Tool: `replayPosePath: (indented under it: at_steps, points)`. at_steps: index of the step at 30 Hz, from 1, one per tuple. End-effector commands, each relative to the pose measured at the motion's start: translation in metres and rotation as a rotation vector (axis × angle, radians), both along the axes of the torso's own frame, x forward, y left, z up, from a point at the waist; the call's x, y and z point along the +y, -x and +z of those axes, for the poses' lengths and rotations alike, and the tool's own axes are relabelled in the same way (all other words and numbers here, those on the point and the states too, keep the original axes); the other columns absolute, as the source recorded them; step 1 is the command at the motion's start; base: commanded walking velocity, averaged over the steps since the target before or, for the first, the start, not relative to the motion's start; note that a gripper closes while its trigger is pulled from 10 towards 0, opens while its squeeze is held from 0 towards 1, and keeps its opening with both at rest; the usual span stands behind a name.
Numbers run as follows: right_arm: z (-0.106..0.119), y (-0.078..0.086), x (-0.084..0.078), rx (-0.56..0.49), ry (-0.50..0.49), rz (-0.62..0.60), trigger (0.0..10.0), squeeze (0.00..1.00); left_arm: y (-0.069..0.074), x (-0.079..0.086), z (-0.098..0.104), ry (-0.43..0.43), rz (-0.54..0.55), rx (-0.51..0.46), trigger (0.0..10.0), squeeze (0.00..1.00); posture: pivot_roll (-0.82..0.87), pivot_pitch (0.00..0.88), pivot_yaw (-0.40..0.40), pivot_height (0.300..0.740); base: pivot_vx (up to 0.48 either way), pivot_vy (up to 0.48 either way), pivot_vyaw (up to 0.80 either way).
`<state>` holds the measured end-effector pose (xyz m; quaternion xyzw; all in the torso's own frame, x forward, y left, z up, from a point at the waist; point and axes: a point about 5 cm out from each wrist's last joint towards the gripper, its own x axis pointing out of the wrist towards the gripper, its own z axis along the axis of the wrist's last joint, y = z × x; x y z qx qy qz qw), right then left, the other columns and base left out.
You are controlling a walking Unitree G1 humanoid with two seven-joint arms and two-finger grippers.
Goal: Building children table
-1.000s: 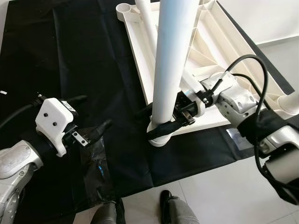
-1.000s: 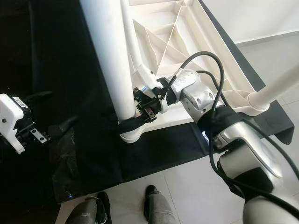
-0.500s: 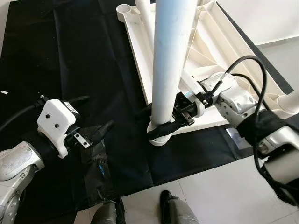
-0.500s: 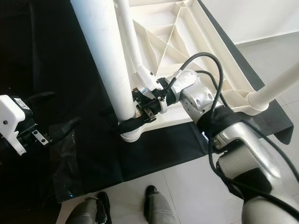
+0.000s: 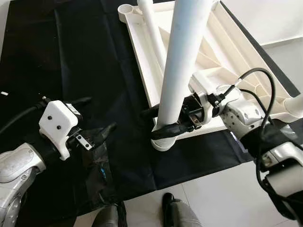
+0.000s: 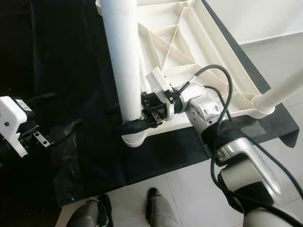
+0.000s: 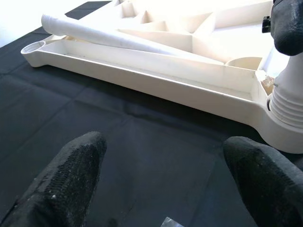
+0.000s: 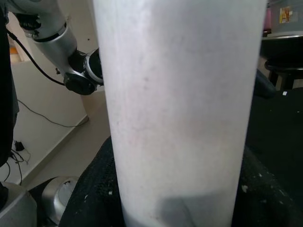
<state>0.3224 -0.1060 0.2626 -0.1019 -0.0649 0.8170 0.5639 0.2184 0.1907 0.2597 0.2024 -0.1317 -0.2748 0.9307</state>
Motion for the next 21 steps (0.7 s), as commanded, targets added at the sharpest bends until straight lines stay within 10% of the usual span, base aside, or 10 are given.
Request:
replayPosePath:
  at_steps: [1,21]
  points:
    - [-0.028,0.004,-0.001,0.093,0.085,0.012,10.0,0.0,0.001,-0.002,-0.005,-0.011,-0.014,0.027,10.0,0.0,-0.1,0.374,-0.036,0.74,0.0,0.0,0.0]
    - [-0.036,0.008,0.002,-0.016,0.058,-0.097,10.0,0.0,0.001,-0.002,-0.005,-0.007,-0.013,0.025,10.0,0.0,-0.1,0.373,-0.042,0.74,0.0,0.0,0.0]
